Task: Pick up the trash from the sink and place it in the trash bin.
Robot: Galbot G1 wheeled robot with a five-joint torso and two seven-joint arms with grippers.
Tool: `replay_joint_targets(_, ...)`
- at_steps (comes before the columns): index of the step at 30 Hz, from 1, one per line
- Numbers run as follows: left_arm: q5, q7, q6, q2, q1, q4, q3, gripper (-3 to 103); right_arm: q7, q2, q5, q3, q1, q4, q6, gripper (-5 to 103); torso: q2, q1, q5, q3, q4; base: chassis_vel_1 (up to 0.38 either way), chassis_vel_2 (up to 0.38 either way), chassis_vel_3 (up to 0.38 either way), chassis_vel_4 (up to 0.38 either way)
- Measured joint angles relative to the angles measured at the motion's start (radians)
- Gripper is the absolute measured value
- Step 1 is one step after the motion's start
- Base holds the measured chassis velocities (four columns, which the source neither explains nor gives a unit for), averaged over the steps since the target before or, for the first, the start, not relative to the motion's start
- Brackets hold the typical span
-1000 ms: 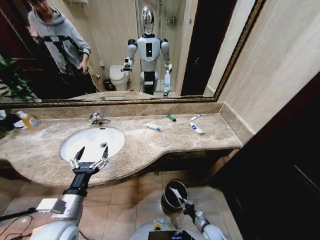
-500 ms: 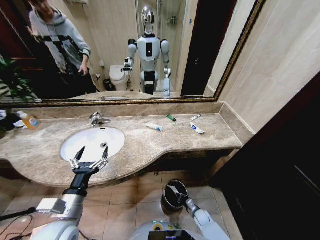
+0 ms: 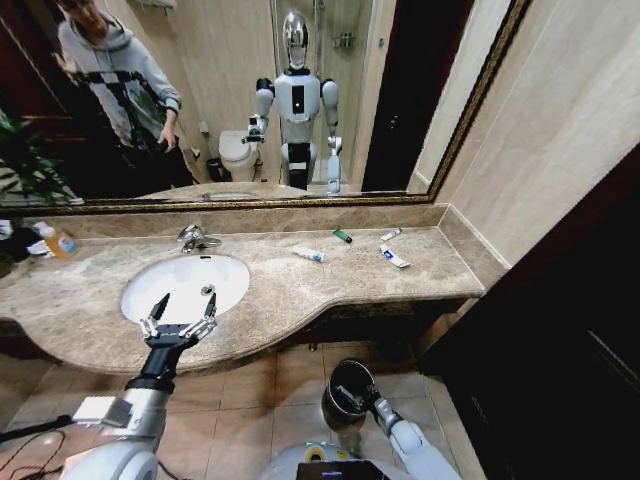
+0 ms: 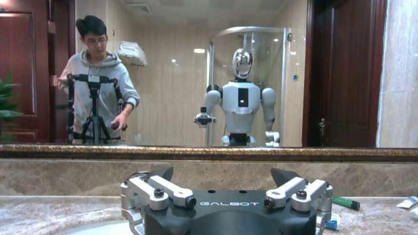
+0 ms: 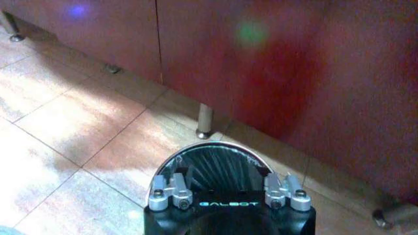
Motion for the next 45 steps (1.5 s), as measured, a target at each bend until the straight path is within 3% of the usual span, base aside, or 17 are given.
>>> replay_joint_targets(4, 0.000, 0.000, 0.000, 0.000, 0.000, 0.000, 0.000, 100, 0.014, 0.002, 0.012, 0.005, -0.017, 0.018, 0.006, 79, 0.000, 0.000, 0.0000, 0.000, 0.0000, 0.000, 0.000, 0.000, 0.000)
replay_joint_targets(12, 0.000, 0.000, 0.000, 0.000, 0.000, 0.000, 0.000, 100, 0.017, -0.002, 0.026, 0.011, -0.039, 0.048, 0.008, 100, 0.000, 0.000, 0.0000, 0.000, 0.0000, 0.000, 0.000, 0.000, 0.000)
replay_joint_targets(20, 0.000, 0.000, 0.000, 0.000, 0.000, 0.000, 0.000, 100, 0.029, -0.007, 0.045, 0.020, -0.066, 0.083, 0.012, 100, 0.000, 0.000, 0.0001, 0.000, 0.0000, 0.000, 0.000, 0.000, 0.000)
replay_joint_targets(24, 0.000, 0.000, 0.000, 0.000, 0.000, 0.000, 0.000, 100, 0.043, -0.035, 0.101, 0.030, -0.116, 0.172, 0.014, 100, 0.000, 0.000, 0.0002, 0.000, 0.0001, 0.000, 0.000, 0.000, 0.000)
replay_joint_targets(27, 0.000, 0.000, 0.000, 0.000, 0.000, 0.000, 0.000, 100, 0.070, -0.119, 0.243, 0.052, -0.228, 0.375, 0.001, 100, 0.000, 0.000, -0.0003, 0.000, 0.0000, 0.000, 0.000, 0.000, 0.000)
replay_joint_targets(28, 0.000, 0.000, 0.000, 0.000, 0.000, 0.000, 0.000, 100, 0.070, -0.119, 0.243, 0.052, -0.228, 0.375, 0.001, 100, 0.000, 0.000, -0.0003, 0.000, 0.0000, 0.000, 0.000, 0.000, 0.000)
replay_joint_targets(31, 0.000, 0.000, 0.000, 0.000, 0.000, 0.000, 0.000, 100, 0.106, -0.171, 0.347, 0.108, -0.358, 0.609, -0.011, 100, 0.000, 0.000, 0.0001, 0.000, 0.0000, 0.000, 0.000, 0.000, 0.000)
replay_joint_targets(39, 0.000, 0.000, 0.000, 0.000, 0.000, 0.000, 0.000, 100, 0.146, -0.189, 0.378, 0.197, -0.536, 0.979, -0.039, 100, 0.000, 0.000, 0.0000, 0.000, -0.0001, 0.000, 0.000, 0.000, 0.000)
replay_joint_targets(45, 0.000, 0.000, 0.000, 0.000, 0.000, 0.000, 0.000, 100, 0.160, -0.203, 0.379, 0.211, -0.526, 1.136, -0.103, 100, 0.000, 0.000, 0.0000, 0.000, -0.0001, 0.000, 0.000, 0.000, 0.000)
